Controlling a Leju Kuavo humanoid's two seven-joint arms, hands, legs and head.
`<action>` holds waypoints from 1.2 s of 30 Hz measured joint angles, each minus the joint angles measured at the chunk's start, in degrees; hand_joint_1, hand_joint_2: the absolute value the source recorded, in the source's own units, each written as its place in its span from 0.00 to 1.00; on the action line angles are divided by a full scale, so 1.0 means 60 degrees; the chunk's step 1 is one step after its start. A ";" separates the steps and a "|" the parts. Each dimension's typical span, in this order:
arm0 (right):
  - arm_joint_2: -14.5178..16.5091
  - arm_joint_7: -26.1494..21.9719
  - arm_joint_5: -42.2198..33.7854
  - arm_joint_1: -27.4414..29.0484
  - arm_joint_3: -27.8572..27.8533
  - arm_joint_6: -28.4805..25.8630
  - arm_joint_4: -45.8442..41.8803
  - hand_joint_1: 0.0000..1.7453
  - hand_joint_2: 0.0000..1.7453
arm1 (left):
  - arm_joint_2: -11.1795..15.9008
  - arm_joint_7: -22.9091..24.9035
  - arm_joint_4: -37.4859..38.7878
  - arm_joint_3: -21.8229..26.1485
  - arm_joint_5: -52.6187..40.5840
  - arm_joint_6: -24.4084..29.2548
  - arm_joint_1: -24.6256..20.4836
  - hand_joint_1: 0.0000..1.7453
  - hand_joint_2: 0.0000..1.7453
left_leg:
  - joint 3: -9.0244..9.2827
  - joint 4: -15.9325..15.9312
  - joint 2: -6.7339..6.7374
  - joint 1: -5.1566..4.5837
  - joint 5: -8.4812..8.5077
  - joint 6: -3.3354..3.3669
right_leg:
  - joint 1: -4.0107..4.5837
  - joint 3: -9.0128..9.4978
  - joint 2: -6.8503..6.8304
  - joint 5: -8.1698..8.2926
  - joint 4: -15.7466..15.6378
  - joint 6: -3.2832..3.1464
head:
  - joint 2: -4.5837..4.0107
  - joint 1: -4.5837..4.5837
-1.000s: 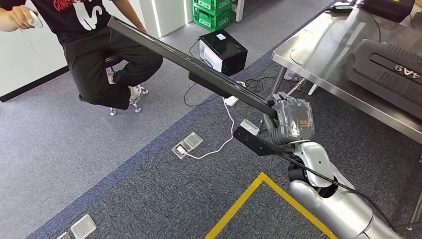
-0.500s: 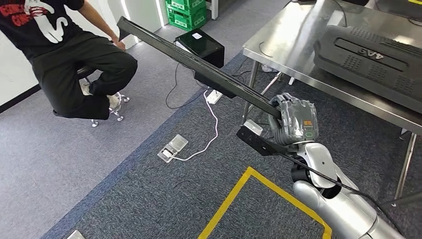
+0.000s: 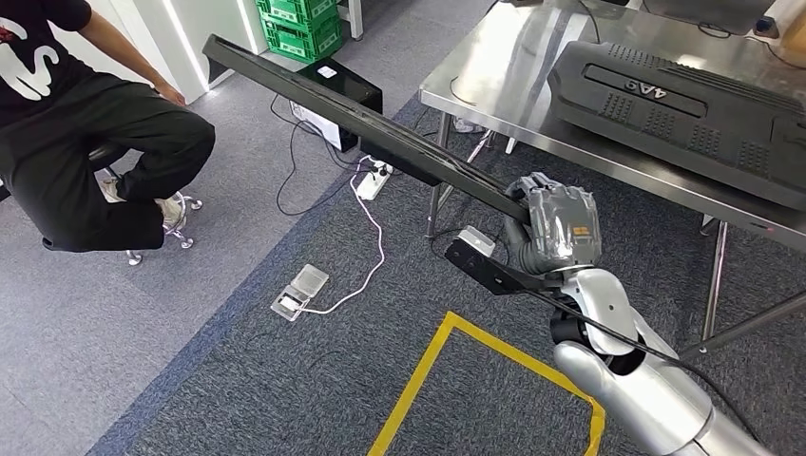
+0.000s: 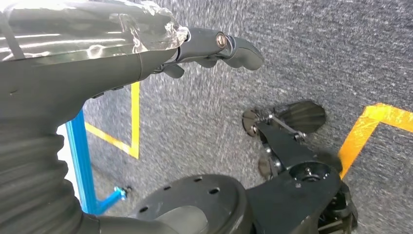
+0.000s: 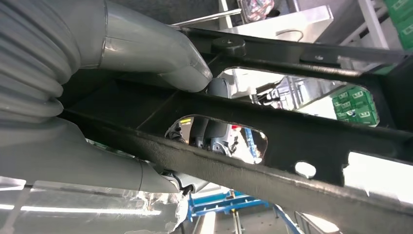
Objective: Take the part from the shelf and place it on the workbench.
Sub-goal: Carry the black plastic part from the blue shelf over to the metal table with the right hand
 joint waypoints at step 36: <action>-0.0026 0.0087 -0.0006 0.0119 -0.0025 -0.0012 0.0047 1.00 1.00 | -0.0020 -0.0011 0.0000 -0.0001 -0.0203 -0.0058 0.0019 0.00 1.00 | 0.0046 0.0029 0.0404 0.0075 -0.0098 -0.0151 | -0.0179 0.0279 -0.0419 0.0546 -0.0569 0.0144 | -0.0003 0.0199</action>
